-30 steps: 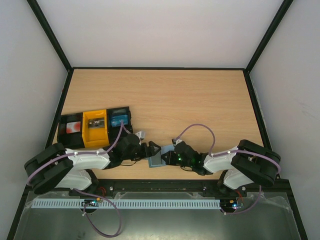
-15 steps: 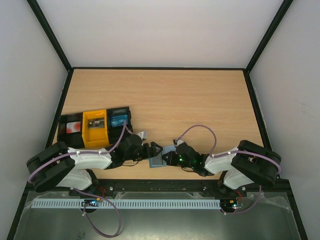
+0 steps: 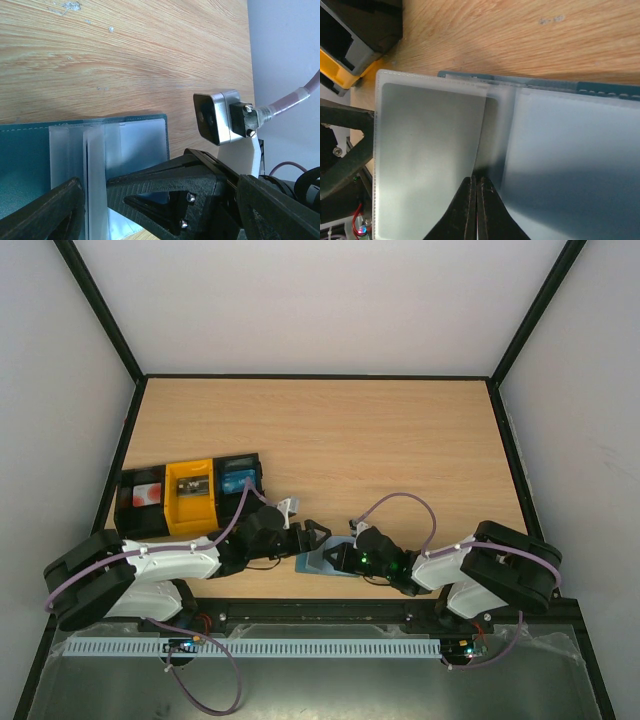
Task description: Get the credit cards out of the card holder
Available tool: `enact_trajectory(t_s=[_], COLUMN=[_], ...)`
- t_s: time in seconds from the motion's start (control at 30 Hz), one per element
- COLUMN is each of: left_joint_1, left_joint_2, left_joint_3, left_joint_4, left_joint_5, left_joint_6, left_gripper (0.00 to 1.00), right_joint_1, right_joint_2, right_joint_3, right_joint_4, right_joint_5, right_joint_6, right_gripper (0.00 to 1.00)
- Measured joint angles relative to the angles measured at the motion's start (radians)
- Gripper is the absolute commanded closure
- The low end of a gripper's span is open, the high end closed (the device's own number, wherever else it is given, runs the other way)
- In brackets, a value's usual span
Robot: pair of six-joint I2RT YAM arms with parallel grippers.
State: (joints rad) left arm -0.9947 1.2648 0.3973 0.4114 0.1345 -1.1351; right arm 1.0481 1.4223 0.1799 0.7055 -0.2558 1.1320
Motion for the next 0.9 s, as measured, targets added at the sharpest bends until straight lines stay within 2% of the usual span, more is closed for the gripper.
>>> enact_trajectory(t_s=[0.23, 0.6, 0.73, 0.9], left_joint_1=[0.000, -0.004, -0.005, -0.005], left_joint_2=[-0.010, -0.026, -0.024, -0.023], left_joint_3=[0.000, -0.001, -0.003, -0.004], left_joint_4=[-0.006, -0.004, 0.000, -0.006], left_joint_5=[0.006, 0.024, 0.026, 0.022], left_joint_6=[-0.003, -0.026, -0.029, -0.028], left_gripper=[0.24, 0.48, 0.48, 0.45], right_joint_1=[0.000, 0.001, 0.001, 0.001], right_joint_2=[-0.001, -0.065, -0.066, -0.069], right_joint_3=[-0.015, -0.039, -0.041, -0.042], right_joint_4=[0.024, 0.024, 0.024, 0.013], right_joint_5=[0.001, 0.045, 0.051, 0.057], right_joint_6=[0.017, 0.020, 0.020, 0.018], right_gripper=[0.98, 0.98, 0.98, 0.98])
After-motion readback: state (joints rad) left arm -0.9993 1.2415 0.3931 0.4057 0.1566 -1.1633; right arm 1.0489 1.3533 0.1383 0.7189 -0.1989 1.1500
